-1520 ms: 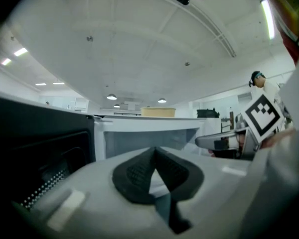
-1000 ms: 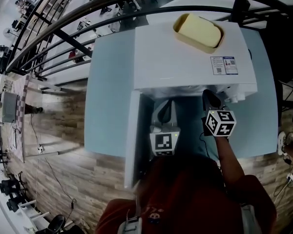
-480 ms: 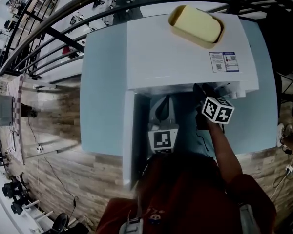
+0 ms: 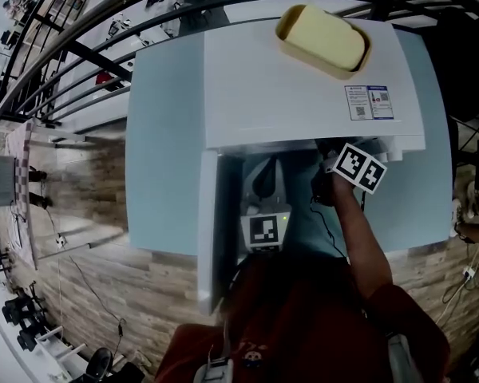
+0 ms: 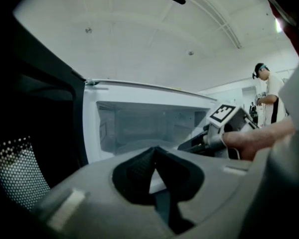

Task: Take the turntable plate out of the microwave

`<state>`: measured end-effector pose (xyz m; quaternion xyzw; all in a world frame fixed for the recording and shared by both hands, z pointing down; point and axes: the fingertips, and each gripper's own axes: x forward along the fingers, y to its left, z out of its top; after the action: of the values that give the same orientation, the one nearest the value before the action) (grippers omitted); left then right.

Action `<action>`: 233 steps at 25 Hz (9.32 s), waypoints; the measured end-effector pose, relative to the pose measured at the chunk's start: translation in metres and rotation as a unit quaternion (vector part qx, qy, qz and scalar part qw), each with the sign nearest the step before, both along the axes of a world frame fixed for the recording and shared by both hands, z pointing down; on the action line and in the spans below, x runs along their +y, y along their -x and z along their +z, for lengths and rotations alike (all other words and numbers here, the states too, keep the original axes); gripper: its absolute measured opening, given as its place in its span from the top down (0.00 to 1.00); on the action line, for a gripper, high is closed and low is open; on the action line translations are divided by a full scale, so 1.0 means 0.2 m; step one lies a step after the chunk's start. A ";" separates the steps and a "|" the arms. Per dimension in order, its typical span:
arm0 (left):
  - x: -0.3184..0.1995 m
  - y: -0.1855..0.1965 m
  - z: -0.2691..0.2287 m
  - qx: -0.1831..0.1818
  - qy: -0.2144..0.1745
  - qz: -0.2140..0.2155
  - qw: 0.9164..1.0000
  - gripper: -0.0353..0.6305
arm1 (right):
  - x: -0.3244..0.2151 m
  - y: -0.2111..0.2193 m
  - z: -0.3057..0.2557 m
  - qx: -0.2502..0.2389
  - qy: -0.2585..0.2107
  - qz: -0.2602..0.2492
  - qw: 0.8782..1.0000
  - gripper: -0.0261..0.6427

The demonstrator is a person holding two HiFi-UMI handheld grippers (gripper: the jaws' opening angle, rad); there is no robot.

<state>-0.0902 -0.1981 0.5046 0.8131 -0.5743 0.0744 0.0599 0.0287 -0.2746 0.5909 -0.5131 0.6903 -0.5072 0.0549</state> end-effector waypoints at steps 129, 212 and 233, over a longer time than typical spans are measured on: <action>0.22 -0.13 0.44 0.534 0.224 -0.052 0.813 0.85 | 0.80 -0.08 0.00 -0.384 -0.019 0.039 0.922 0.91; 1.29 -0.35 -0.61 0.659 0.074 -0.077 0.744 0.91 | 1.41 -0.69 -1.26 0.240 -0.383 -0.122 0.884 0.86; 1.25 -0.37 -0.59 0.665 0.067 -0.063 0.741 0.91 | 1.44 -0.61 -1.21 0.237 -0.401 -0.133 0.875 0.95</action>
<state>-0.0172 0.0511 0.3857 0.6116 -0.4322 -0.4506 0.4859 0.1512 0.0140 0.3483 -0.4553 0.8885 -0.0524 0.0223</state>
